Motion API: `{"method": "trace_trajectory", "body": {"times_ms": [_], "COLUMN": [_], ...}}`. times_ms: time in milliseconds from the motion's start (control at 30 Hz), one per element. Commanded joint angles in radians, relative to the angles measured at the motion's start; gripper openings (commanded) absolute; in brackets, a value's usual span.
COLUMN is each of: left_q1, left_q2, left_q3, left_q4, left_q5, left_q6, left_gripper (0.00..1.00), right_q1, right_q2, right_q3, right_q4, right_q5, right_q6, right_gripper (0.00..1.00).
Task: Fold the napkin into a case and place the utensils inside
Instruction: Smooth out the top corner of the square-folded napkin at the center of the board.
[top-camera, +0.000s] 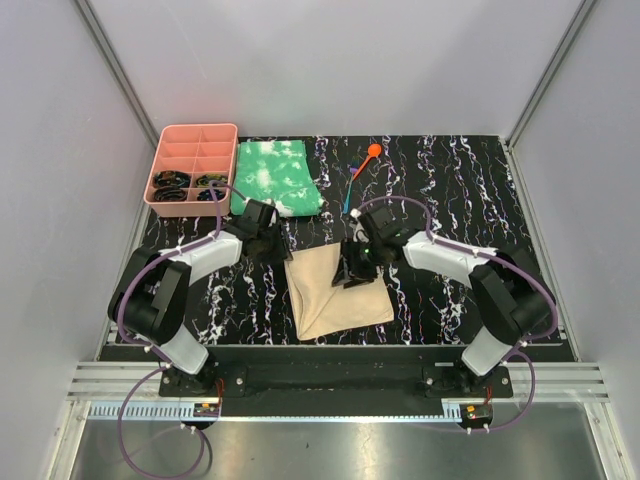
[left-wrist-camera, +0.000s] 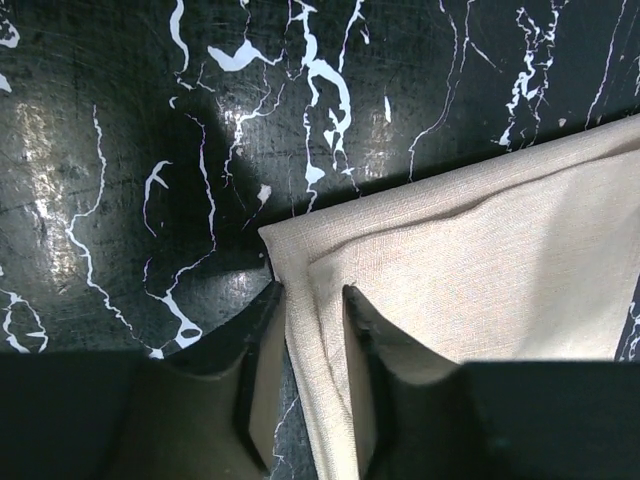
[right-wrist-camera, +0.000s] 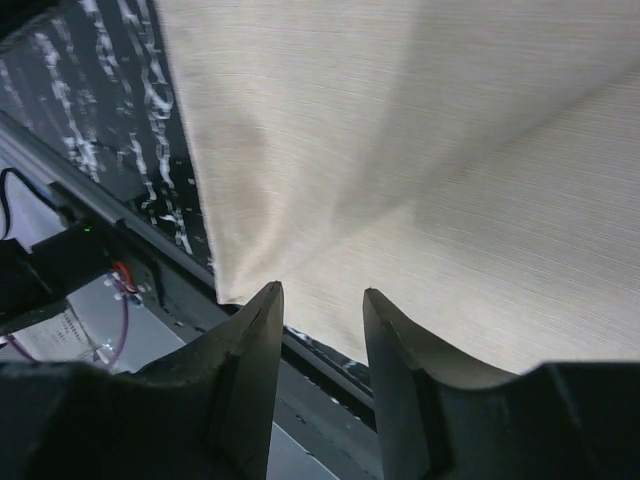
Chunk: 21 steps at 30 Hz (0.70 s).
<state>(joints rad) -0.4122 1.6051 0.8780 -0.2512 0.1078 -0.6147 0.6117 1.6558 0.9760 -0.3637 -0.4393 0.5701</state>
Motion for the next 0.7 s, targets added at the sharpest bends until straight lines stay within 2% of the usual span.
{"method": "trace_trajectory", "body": {"times_ms": [0,167,300,533,667], "left_q1": [0.006,0.006,0.006,0.006,0.004], "left_q2": [-0.037,-0.007,0.019,0.053,0.061], "left_q3": [0.027,0.027,0.03,0.044,0.042], "left_q4": [0.047,0.046,0.044,0.049,0.058], "left_q5": [-0.014,-0.017,-0.039,-0.056,-0.069], "left_q6": [0.0,0.001,-0.002,-0.003,-0.007], "left_gripper": [0.38,0.41,0.33,0.11,0.04], "right_q1": [0.071,0.137,0.19,0.258,0.283], "right_q2": [0.018,0.11,0.147,0.186,0.205], "right_q3": [0.056,0.093,0.105,0.09,0.093], "right_q4": [0.097,0.186,0.206,0.247,0.262], "right_q5": [-0.033,-0.071,-0.07,-0.082,-0.084], "right_q6": [0.106,0.169,0.185,0.214,0.223], "right_gripper": [0.48,0.5,0.46,0.38,0.35]}}
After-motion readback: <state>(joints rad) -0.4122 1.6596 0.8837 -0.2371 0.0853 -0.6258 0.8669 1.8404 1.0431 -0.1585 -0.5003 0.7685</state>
